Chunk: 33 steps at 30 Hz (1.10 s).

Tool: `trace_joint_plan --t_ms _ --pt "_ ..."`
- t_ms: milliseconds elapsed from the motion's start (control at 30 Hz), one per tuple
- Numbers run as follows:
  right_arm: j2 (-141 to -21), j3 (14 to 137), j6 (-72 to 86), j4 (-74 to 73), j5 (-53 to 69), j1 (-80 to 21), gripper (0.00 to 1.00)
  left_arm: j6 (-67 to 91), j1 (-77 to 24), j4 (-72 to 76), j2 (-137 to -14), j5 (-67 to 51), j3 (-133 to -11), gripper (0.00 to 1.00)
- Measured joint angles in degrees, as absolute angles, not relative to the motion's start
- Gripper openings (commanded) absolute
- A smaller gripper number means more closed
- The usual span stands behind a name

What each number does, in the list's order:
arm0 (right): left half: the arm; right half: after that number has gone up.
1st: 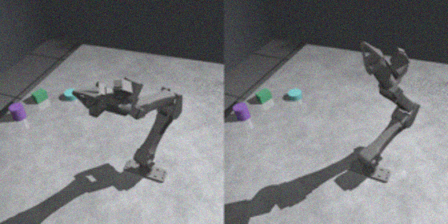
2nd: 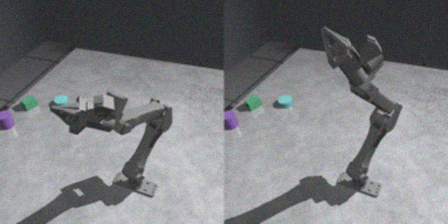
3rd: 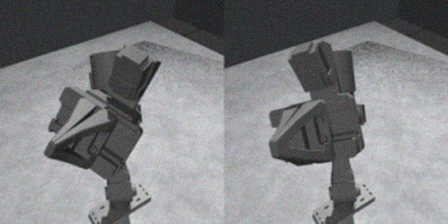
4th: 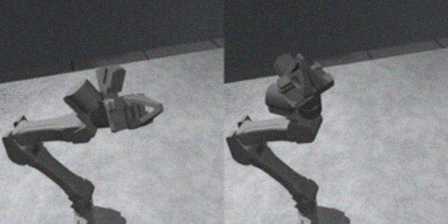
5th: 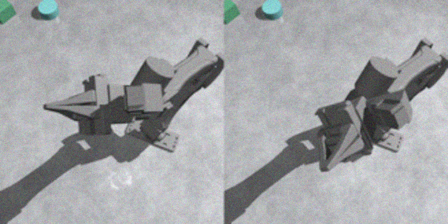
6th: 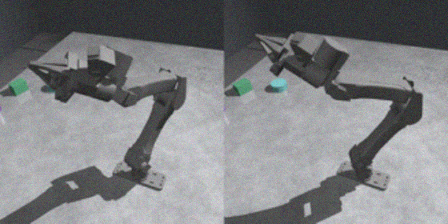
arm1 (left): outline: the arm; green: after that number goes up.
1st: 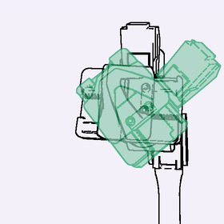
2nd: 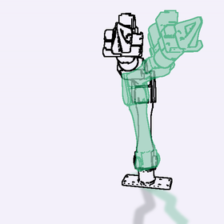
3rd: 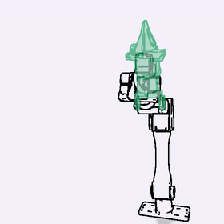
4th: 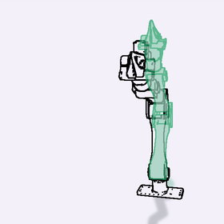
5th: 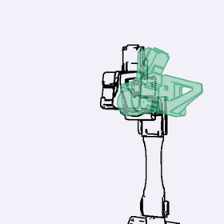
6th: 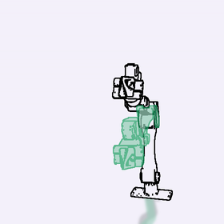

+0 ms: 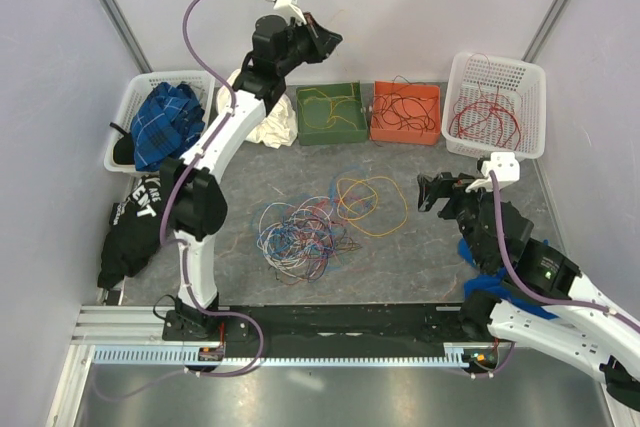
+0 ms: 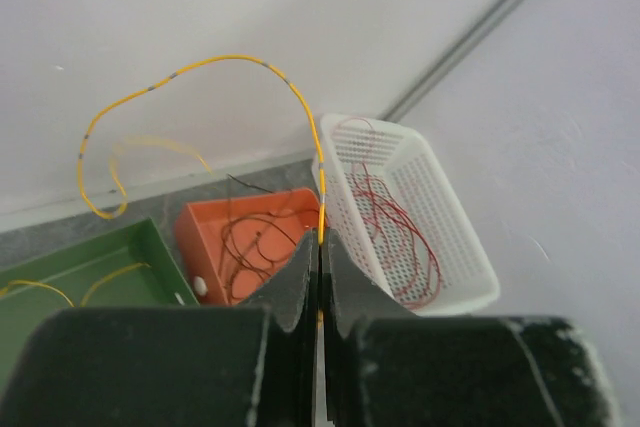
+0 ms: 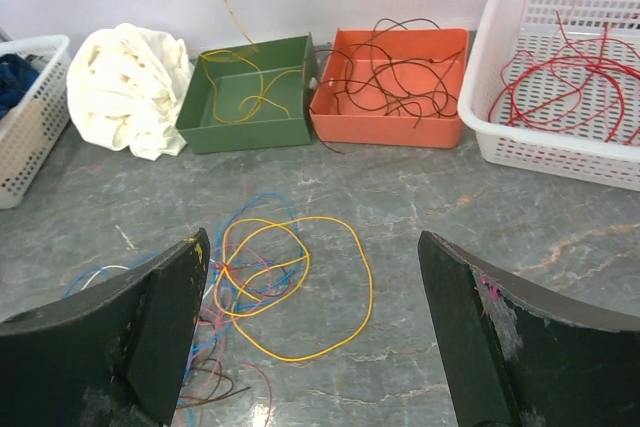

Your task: Untangle the cables

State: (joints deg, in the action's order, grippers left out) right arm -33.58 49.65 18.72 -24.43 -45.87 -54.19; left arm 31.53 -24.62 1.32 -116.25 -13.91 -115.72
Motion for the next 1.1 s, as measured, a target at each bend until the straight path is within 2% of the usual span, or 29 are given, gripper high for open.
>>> trace_joint_plan --t_ms 200,567,933,1100 --pt "-32.93 48.18 18.68 -24.01 -47.37 -54.19 0.92 31.68 -22.15 1.89 -122.06 -14.92 -120.11 0.02" --pt "-35.66 47.24 18.15 -22.74 -48.16 -54.19 0.93 32.64 -21.3 5.89 -126.67 -16.91 -120.18 0.02" --pt "-34.57 46.52 18.0 -22.35 -48.88 -54.19 0.93 33.19 -21.32 10.59 -126.58 -16.99 -107.53 0.02" --pt "-34.41 46.52 18.0 -22.31 -48.88 -54.19 0.93 33.34 -21.32 12.82 -123.83 -16.73 -97.67 0.02"
